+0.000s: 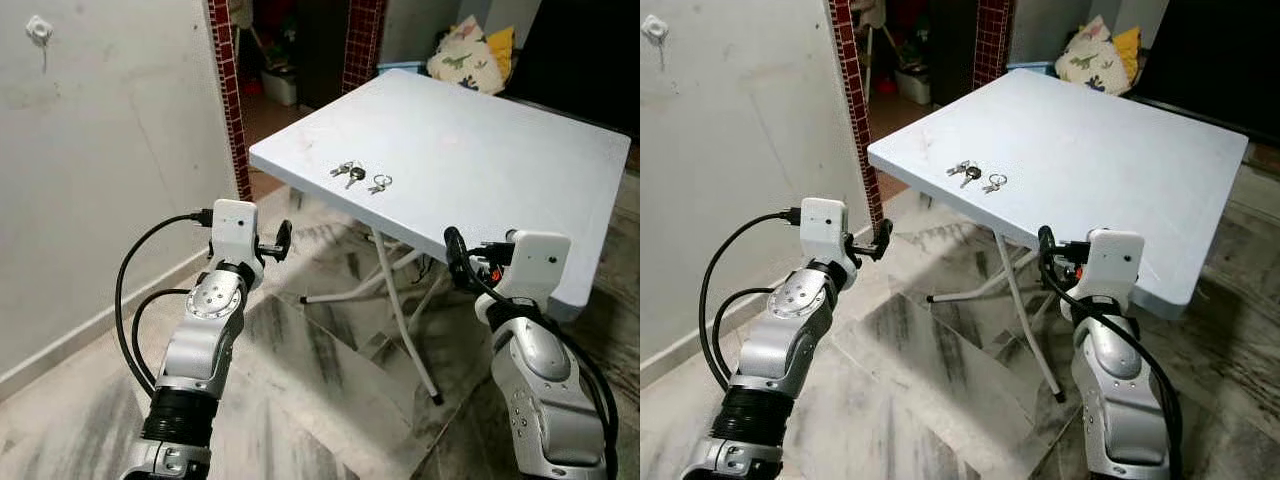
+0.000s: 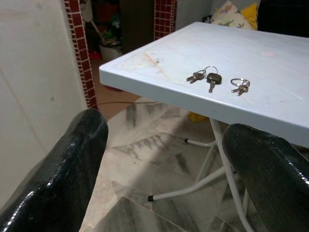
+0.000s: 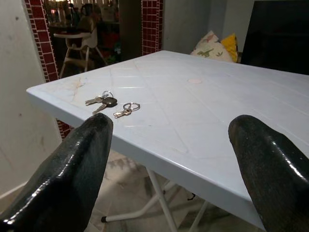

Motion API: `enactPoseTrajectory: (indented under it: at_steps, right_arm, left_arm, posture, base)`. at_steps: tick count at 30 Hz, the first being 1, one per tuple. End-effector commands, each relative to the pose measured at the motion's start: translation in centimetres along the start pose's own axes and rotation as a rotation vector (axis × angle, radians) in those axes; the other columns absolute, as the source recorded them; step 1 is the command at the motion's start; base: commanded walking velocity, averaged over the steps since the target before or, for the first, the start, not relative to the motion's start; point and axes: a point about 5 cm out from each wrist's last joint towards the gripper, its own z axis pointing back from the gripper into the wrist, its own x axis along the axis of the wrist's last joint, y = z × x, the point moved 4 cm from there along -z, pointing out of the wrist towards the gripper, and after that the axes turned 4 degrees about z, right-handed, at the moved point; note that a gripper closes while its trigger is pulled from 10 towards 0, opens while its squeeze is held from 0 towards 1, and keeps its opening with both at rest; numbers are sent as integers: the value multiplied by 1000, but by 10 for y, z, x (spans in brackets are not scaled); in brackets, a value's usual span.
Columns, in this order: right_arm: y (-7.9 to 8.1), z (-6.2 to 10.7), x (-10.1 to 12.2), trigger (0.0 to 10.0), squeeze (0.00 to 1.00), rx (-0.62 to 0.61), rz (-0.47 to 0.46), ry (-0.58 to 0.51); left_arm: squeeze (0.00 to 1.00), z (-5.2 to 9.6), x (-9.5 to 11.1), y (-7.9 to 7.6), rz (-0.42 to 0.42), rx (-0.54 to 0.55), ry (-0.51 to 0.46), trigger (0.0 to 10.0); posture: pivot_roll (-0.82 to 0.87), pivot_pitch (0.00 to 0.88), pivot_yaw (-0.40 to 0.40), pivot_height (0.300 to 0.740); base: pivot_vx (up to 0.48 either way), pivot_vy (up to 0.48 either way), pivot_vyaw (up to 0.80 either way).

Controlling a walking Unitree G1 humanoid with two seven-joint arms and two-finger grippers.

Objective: Hang keys on a hook

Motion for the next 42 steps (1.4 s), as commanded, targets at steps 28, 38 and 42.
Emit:
enactPoseTrajectory:
  at_steps: [28,38,42]
  right_arm:
    - [13,-3,3,10000,0,57,27,-15]
    - [15,-3,2,10000,0,73,33,-13]
    - [15,-4,2,10000,0,72,39,-14]
  left_arm:
    - [0,2,-1,-4,3,-9,4,10000]
    - [0,1,-1,-3,-5,-5,2,10000]
    - [0,1,0,-3,-5,-2,0,10000]
  posture:
    - [83,0,-40,740]
    - [86,0,-42,740]
    - [86,0,-45,740]
  base:
    - [361,0,0]
    - [395,0,0]
    - [472,0,0]
